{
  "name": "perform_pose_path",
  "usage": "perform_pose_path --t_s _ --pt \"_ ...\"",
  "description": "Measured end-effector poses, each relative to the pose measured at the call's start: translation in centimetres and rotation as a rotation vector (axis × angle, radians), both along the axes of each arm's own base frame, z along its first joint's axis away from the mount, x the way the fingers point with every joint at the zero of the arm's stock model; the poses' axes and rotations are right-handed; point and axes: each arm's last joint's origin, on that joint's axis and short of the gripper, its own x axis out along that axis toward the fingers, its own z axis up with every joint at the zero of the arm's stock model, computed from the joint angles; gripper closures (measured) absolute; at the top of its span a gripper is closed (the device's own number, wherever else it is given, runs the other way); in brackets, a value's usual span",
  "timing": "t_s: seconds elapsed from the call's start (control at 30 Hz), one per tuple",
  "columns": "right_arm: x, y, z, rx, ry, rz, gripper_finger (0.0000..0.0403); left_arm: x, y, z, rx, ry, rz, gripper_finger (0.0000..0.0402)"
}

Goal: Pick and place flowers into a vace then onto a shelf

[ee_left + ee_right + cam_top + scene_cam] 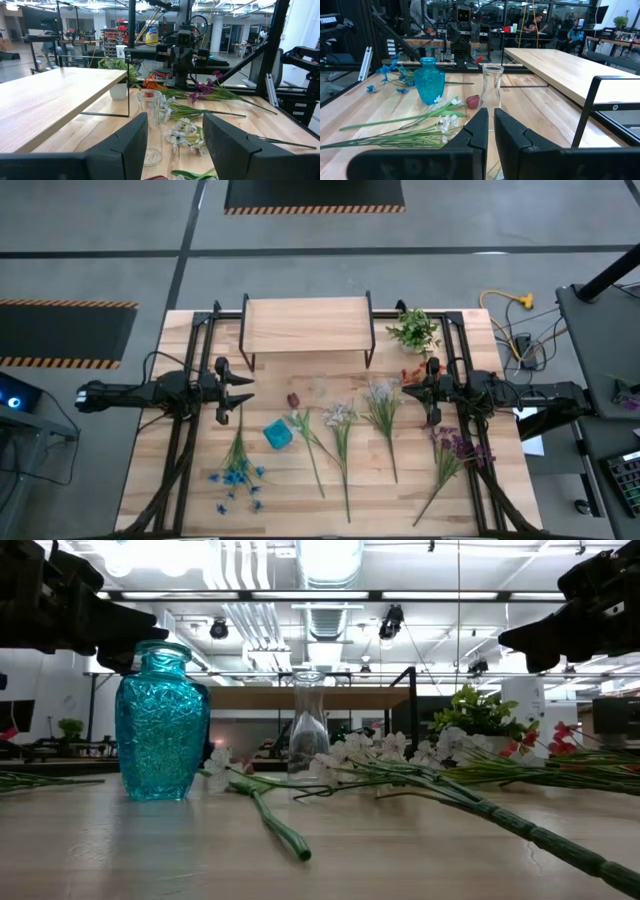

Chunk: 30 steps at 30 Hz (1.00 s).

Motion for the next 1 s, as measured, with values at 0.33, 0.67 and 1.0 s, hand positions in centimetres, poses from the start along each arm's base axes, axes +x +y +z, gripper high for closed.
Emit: perform_pose_path --t_s 0.33,0.67,1.0 --pt "0.00 0.00 0.00 0.000 0.000 0.000 0.0380 0.00 0.00 0.00 0.000 0.000 0.000 0.0227" --pt "0.00 0.00 0.00 0.000 0.000 -0.001 0.0380 0.00 0.00 0.00 0.000 0.000 0.000 0.0227" --pt "0.00 0.00 0.65 0.068 -0.072 0.001 0.0380 0.00 0.00 -0.01 0.029 0.003 0.000 0.0227"
